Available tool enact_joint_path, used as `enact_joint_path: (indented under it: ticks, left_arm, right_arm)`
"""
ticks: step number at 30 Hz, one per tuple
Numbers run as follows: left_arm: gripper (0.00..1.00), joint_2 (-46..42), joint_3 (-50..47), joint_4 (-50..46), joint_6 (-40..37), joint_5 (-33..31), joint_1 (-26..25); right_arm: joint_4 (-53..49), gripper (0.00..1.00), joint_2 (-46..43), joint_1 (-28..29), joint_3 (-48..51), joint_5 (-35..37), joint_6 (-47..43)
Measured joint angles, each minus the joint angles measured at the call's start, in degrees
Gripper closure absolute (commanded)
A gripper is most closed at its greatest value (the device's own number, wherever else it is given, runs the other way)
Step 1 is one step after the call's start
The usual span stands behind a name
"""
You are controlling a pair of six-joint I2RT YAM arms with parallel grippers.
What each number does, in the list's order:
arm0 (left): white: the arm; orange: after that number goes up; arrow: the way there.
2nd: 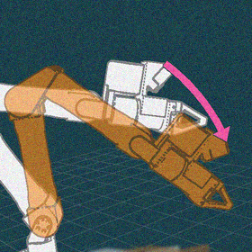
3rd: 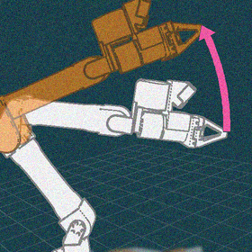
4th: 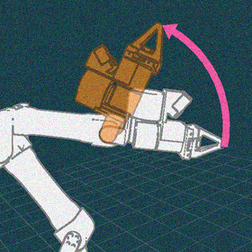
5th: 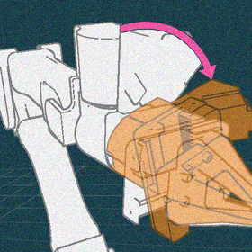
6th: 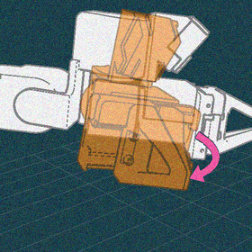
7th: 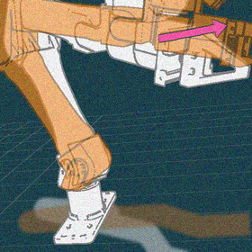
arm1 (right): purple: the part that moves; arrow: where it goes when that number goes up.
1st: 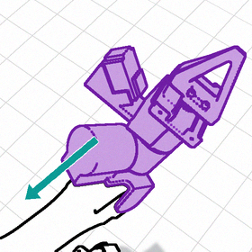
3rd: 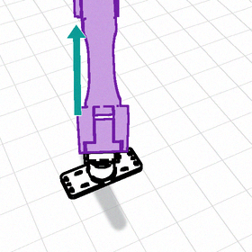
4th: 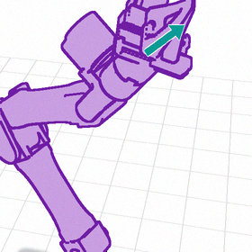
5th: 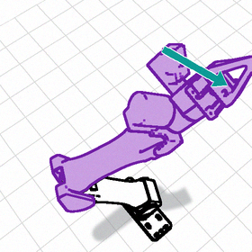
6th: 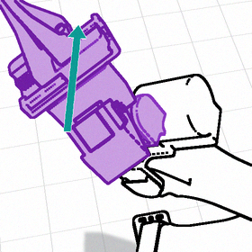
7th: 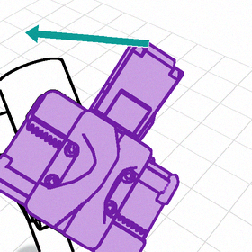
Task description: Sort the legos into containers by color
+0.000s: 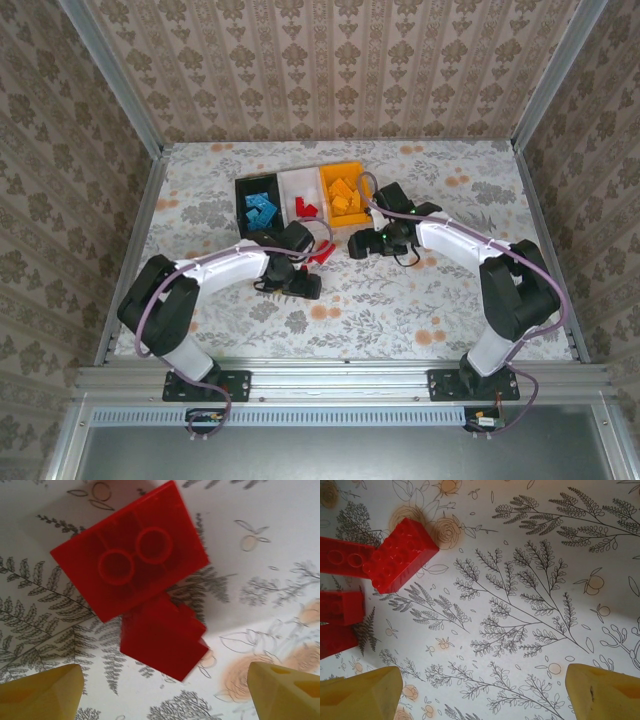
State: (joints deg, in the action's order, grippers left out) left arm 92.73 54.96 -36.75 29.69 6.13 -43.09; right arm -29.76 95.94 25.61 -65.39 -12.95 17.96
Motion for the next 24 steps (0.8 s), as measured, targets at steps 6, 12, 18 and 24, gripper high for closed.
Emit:
enact_joint_path:
  ticks: [6, 12, 18, 24]
  left_arm:
    - [0.20, 2.91, 2.58, 0.42, 0.33, -0.68, 0.00]
    - [0.29, 6.91, 6.10, 1.60, 0.07, -1.01, 0.00]
    - [0.37, 8.04, 6.60, 1.75, -0.13, -0.96, 0.00]
    - [0.50, 8.04, 6.38, 2.58, -0.17, -0.74, 0.00]
  right_arm:
    - [0.87, 0.13, -0.22, -0.74, 0.70, -0.85, 0.02]
    - [1.25, 0.13, -0.22, -1.03, 1.07, -0.94, 0.02]
    - [1.31, 0.13, -0.22, -1.09, 1.07, -1.01, 0.04]
    - [1.31, 0.13, -0.22, -1.09, 1.07, -1.03, 0.28]
